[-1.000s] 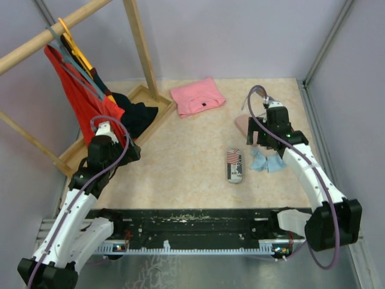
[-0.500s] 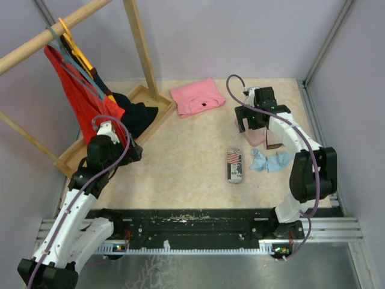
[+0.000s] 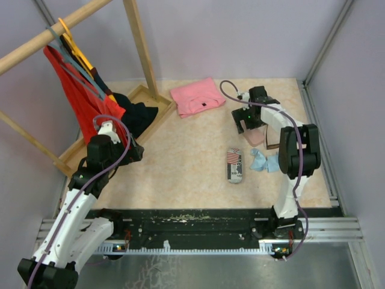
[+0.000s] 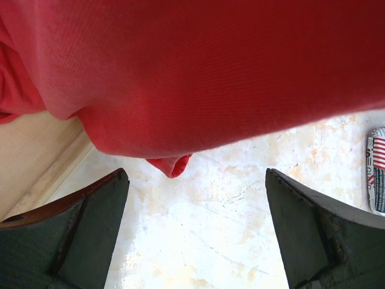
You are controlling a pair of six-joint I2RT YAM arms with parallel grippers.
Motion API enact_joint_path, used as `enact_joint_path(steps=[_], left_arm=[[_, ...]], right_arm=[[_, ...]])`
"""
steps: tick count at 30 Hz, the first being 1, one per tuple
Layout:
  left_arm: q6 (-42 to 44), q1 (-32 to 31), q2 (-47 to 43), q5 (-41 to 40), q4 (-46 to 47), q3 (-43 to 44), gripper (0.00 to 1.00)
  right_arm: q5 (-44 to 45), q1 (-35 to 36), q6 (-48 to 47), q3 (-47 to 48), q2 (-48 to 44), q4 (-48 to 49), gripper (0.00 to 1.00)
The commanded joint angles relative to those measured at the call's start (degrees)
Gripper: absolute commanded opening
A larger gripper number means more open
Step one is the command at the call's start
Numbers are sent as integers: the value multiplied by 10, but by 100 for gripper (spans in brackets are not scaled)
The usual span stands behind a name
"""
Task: Organize the sunglasses
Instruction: Pick up the sunglasses case from the center of the board.
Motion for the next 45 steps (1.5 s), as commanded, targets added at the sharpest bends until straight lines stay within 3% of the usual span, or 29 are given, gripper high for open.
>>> enact_joint_path(steps=[1, 19, 27, 33, 36, 40, 42, 45], left_arm=[[8, 5, 2, 10, 13, 8, 100], [8, 7, 8, 15, 15, 7, 100], [8, 8, 9, 14, 16, 7, 100], [6, 10, 9, 12, 14, 7, 100], [6, 10, 5, 13, 13, 7, 100], [2, 11, -10, 26, 20, 3, 100], [-3, 12, -18, 36, 25, 3, 100], [-10, 19, -37, 68, 43, -5, 100]], right_arm=[[-10, -4, -24, 44, 20, -5, 94], [17, -6, -57, 163, 127, -87, 91], [-1, -5, -50, 163, 112, -86, 61], [17, 2, -32, 158, 67, -85, 45], [24, 11, -16, 148, 24, -81, 35], [9, 19, 18, 122, -55, -63, 6], [-4, 22, 47, 93, -109, -35, 0], [-68, 24, 98, 27, -209, 18, 0]])
